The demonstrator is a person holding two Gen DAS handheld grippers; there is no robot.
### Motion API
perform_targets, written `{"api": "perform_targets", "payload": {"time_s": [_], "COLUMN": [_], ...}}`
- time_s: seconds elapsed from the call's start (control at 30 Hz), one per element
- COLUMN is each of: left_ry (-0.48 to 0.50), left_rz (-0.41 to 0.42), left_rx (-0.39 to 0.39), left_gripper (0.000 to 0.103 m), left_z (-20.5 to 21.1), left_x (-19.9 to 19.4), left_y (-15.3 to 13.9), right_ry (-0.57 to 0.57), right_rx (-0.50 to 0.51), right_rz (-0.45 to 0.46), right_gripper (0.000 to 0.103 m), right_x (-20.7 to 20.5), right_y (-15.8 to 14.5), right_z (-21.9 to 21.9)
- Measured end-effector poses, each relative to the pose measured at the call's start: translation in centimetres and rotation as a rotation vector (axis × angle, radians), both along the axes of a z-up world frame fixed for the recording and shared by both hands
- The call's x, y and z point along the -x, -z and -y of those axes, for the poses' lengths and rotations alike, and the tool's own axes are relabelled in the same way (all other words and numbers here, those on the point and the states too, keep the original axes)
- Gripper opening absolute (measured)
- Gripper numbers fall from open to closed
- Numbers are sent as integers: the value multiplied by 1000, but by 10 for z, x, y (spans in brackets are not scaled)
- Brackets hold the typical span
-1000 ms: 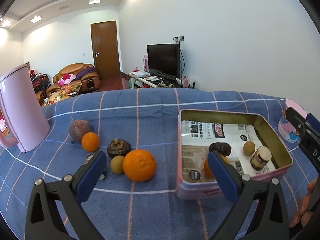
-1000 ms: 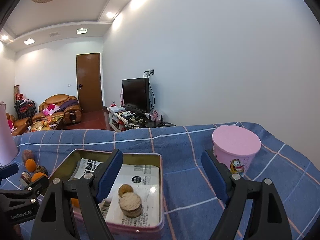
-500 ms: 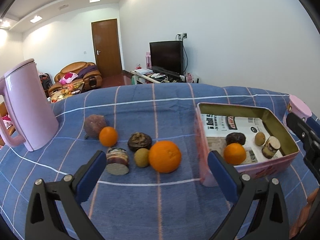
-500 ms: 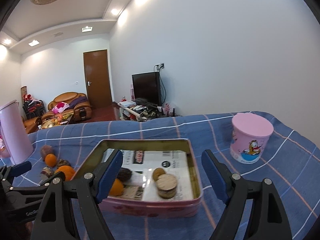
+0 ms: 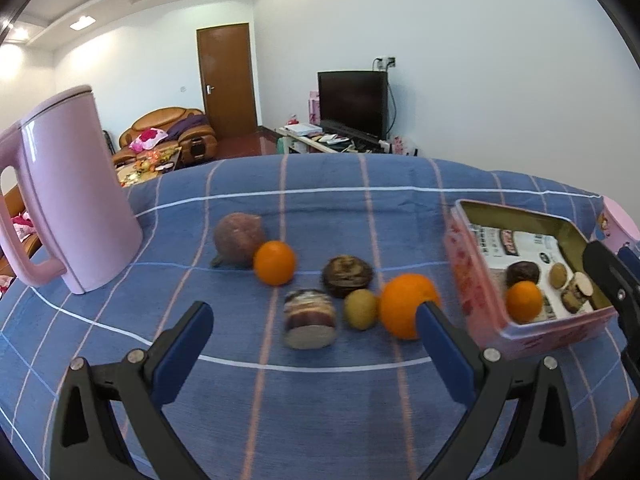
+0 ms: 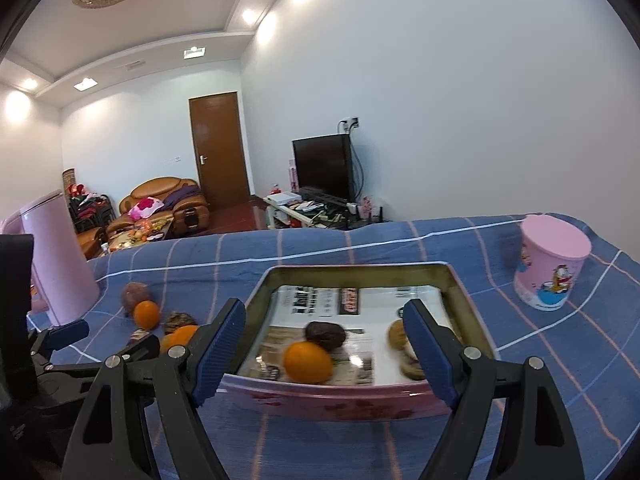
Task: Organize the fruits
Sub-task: 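Withdraw both open tools from the tin back toward the fruits, then lower the open right tool toward the large orange while the left tool approaches the fruits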
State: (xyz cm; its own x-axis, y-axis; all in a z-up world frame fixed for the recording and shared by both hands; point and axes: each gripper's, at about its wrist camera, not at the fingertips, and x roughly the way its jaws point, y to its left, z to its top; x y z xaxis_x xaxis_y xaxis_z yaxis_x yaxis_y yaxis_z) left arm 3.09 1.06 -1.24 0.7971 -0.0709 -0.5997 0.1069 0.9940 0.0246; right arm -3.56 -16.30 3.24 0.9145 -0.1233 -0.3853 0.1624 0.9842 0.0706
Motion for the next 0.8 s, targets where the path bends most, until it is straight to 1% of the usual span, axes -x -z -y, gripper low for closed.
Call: {"api": "perform_targets", "payload": {"time_s": [0.2,0.33,0.47,0.5,0.53,0.6,0.63,0.7,0.8], "left_ry": [-68,-167,-231,-243,-250,-261,-259,-245,-231], "left_rz": [-21,-45,-64,-67,-68,-73,-77,-87,-93], "left_rx": [16,51,80,87,93,97,95,89,81], "left_gripper": [103,103,103,103,103,103,103,103,103], "left_z": [-39,-72,-93,-97,-100,-103,-103,-101,-99], "left_x": [-15,-28,-36,-36,-37,-38,-37,-38,-41], "left_y": [2,3,4,5,5,8,9,10,9], "right_ry": [-49,-94,-169,-190,-210,-269,-292,-343,-397], "right_rx": [26,51,95,110,125,159,169,195,263], "right_rz": [-13,-34,-52,-61,-76,-140,-162,-196,-255], "right_gripper": [82,82,81,74,63,55,54,54,54], "right_x": [-10,-20,-33,-37,-42,-57,-62,-71,-83], "right_y": [0,2,4,5,6,13,15,19,27], "right_z": [-24,-39,-58,-64,-69,-81,-85,-94,-107]}}
